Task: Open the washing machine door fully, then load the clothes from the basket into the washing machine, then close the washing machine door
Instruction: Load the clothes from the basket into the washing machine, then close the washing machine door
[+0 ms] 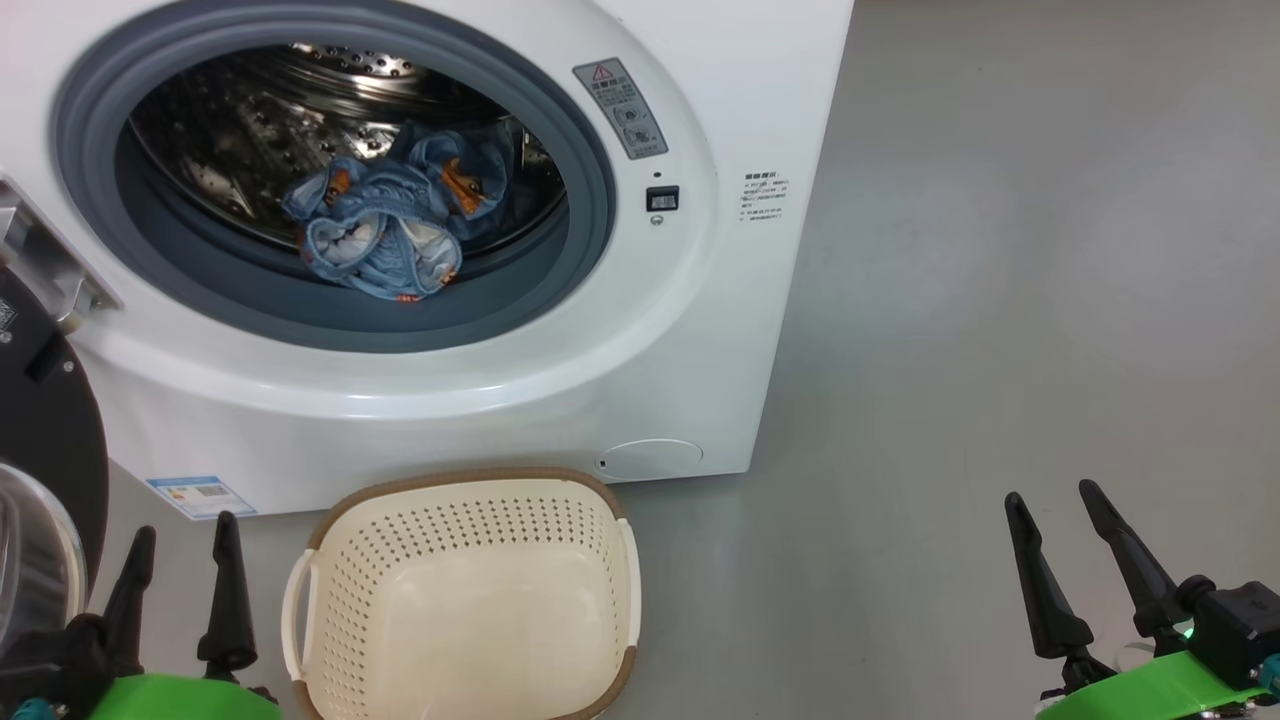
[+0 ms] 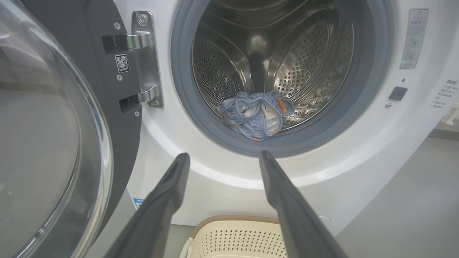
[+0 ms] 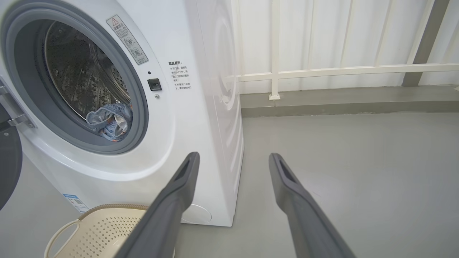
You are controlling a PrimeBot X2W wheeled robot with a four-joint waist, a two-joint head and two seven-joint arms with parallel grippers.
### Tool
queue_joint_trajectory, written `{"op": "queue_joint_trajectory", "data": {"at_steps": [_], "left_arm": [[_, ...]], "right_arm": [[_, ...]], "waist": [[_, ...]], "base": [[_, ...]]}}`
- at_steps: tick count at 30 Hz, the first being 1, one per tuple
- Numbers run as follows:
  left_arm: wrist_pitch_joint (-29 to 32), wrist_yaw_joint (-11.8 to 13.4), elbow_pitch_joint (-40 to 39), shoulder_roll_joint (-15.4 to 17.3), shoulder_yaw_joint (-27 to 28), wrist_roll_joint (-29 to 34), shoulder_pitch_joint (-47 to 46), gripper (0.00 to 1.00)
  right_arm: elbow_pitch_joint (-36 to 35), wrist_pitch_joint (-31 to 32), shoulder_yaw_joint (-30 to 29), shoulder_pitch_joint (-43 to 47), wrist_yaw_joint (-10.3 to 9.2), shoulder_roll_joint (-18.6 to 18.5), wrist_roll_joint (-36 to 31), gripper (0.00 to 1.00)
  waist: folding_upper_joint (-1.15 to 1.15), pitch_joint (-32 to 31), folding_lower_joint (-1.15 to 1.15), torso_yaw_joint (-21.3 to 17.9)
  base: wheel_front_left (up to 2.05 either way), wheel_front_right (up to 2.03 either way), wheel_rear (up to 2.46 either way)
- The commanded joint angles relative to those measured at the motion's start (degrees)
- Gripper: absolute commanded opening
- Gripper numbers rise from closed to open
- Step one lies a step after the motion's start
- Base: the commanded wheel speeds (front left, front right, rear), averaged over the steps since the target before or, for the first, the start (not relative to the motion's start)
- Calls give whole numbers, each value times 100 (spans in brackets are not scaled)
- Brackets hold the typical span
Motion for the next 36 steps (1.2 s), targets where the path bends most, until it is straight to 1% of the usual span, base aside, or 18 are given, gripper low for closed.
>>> {"op": "queue_joint_trajectory", "data": {"at_steps": [1, 18, 36], "left_arm": [[-31, -14, -169, 103, 222, 32, -22, 100], [-31, -14, -222, 156, 157, -89, -29, 100], [-31, -14, -226, 224, 115, -190, 14, 100]], "right_arm": [[-159, -43, 95, 4, 48, -93, 23, 100], [-190, -43, 81, -6, 48, -71, -3, 100], [-182, -43, 81, 15, 48, -65, -12, 100]], "waist": [[0, 2, 0, -1], [0, 58, 0, -18], [0, 16, 0, -28]], "base": [[0, 0, 0], [-2, 2, 0], [-66, 66, 0]]}}
